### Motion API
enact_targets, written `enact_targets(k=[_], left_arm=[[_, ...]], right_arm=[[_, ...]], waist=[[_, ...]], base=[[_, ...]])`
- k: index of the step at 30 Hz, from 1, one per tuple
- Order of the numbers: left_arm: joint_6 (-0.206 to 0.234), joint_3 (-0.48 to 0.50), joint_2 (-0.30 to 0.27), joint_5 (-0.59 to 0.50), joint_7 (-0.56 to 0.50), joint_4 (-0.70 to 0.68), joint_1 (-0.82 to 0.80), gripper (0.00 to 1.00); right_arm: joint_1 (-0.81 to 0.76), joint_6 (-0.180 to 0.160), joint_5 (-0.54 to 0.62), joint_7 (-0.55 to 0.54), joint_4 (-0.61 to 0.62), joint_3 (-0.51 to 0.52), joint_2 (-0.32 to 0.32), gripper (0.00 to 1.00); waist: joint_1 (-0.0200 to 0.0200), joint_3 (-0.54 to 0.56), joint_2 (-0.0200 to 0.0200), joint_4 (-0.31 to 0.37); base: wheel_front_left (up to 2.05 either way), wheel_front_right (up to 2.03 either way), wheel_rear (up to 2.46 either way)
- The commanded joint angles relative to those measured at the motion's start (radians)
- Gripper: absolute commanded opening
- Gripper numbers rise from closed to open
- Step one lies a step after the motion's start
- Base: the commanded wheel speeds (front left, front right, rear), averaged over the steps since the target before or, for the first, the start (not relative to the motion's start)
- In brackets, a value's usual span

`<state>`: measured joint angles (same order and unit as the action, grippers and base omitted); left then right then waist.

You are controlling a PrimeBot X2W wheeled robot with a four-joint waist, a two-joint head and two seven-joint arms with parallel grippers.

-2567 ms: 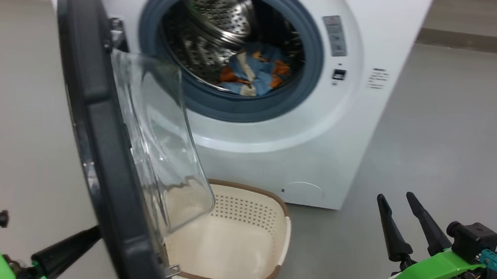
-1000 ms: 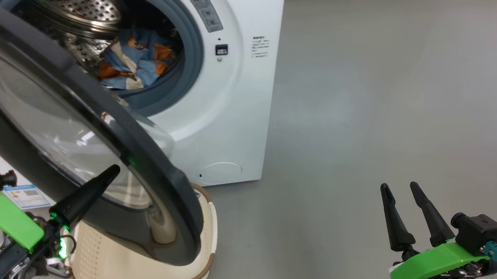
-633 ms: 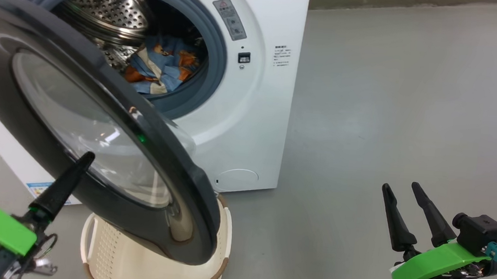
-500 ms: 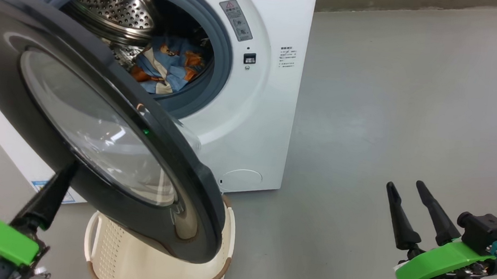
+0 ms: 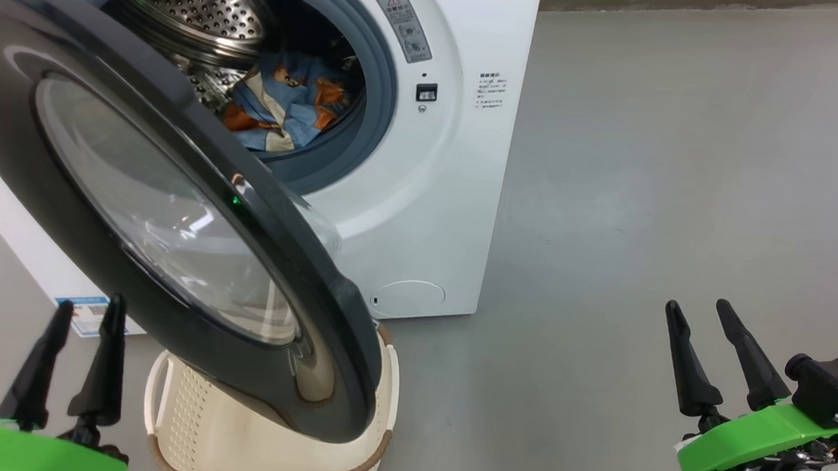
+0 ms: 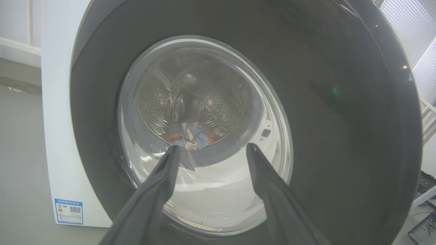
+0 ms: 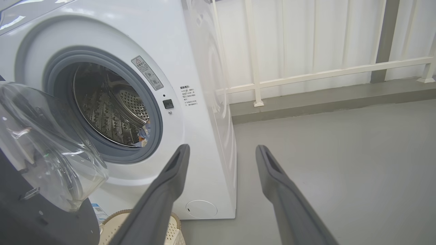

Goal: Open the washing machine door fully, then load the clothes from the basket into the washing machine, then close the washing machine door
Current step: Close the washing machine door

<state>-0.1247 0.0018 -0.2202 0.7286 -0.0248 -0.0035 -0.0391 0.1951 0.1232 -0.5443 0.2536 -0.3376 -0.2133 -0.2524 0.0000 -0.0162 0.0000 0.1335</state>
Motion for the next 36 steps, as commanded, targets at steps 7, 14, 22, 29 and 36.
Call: enact_targets(k=[7,14,22,29,36], left_arm=[[-0.001,-0.019,-0.058,-0.198,0.228,0.077,-0.034,1.00],[0.019,-0.034,-0.034,-0.262,0.272,0.143,-0.033,1.00],[0.024,-0.026,-0.019,-0.285,0.283,0.183,-0.042,1.00],[0.022,-0.027,-0.015,-0.286,0.285,0.201,-0.047,1.00],[0.022,-0.024,-0.012,-0.288,0.286,0.209,-0.049,1.00]], right_arm=[[0.005,0.008,0.018,0.008,0.023,-0.008,-0.013,1.00],[0.001,0.008,0.017,0.008,0.022,-0.012,-0.015,1.00],[0.002,0.008,0.017,0.008,0.012,-0.010,-0.024,1.00],[0.002,0.008,0.018,0.008,0.011,-0.012,-0.024,1.00],[0.002,0.008,0.018,0.008,0.011,-0.017,-0.023,1.00]], waist=[[0.0000,0.001,0.0000,-0.007],[0.0000,0.000,0.0000,-0.009],[0.0000,0.004,0.0000,-0.017],[0.0000,0.007,0.0000,-0.021],[0.0000,0.010,0.0000,-0.024]], base=[[0.00,0.00,0.00],[0.00,0.00,0.00],[0.00,0.00,0.00],[0.00,0.00,0.00],[0.00,0.00,0.00]])
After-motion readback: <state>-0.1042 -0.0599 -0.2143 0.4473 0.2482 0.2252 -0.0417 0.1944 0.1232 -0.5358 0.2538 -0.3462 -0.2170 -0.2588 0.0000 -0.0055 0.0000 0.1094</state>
